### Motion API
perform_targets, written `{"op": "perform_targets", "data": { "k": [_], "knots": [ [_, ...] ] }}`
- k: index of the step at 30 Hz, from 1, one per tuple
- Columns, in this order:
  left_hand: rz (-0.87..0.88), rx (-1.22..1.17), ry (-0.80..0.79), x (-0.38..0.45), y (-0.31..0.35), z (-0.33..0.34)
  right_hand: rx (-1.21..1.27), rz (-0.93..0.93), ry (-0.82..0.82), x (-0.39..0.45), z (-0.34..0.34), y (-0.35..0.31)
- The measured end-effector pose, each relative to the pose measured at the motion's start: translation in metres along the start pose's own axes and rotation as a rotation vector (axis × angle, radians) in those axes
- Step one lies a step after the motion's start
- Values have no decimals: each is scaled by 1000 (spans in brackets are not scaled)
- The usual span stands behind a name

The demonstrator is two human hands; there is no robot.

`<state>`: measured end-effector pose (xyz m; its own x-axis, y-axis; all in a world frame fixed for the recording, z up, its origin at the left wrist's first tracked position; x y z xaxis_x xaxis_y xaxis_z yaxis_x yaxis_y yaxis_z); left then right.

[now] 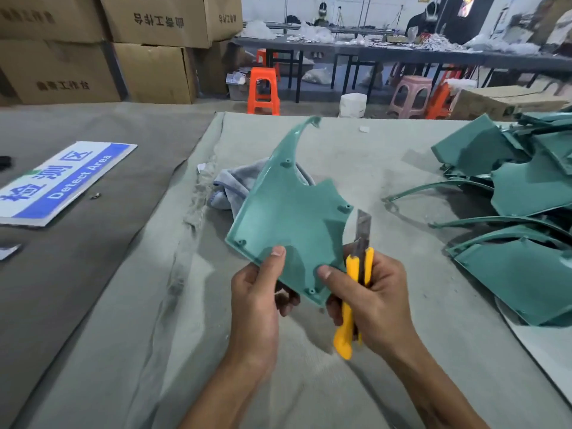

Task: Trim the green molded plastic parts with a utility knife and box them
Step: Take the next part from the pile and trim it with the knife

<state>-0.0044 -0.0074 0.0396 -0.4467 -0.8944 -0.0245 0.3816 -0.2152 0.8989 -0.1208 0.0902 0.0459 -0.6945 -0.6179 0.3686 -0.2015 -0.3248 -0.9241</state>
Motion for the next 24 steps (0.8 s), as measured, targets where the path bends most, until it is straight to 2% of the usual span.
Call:
{"op": "perform_targets", "data": {
  "k": [2, 4, 7, 9, 11, 13, 18, 21, 24],
  "knots": [
    [18, -19, 16, 3, 2, -5, 26, 76, -100, 5, -5, 3],
    [73, -7, 47, 6, 5, -10, -16, 91, -120, 7, -5, 4],
    [117, -58, 150, 13, 10, -18, -285, -95, -107, 9, -9, -1],
    [129, -110, 185, 15, 13, -19, -451, -224, -209, 6, -8, -5],
    [132, -139, 197, 15, 15, -19, -466, -260, -289, 4, -8, -8],
    [123, -156, 199, 15, 15, -19, -470, -261, -356, 3, -9, -10],
    [104, -222, 185, 15, 15, -19, -675, -179, -510, 4, -20, -9],
    [88, -239, 177, 16, 14, -18, -704, -159, -497, 5, -21, -9],
    [82, -253, 178, 16, 14, -18, -750, -229, -307, 10, -25, -14]
  ]
}}
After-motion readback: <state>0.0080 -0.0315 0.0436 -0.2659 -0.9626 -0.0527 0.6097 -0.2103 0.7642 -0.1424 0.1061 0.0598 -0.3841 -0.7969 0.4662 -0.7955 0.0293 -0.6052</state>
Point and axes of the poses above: each hand's wrist, its own x-axis towards the middle knuckle, its own z-axis out of the palm, y = z × x, the point moved 4 cm from there along x, towards the middle knuckle, and after that the axes turned 5 degrees about y, right-handed, at the moved point
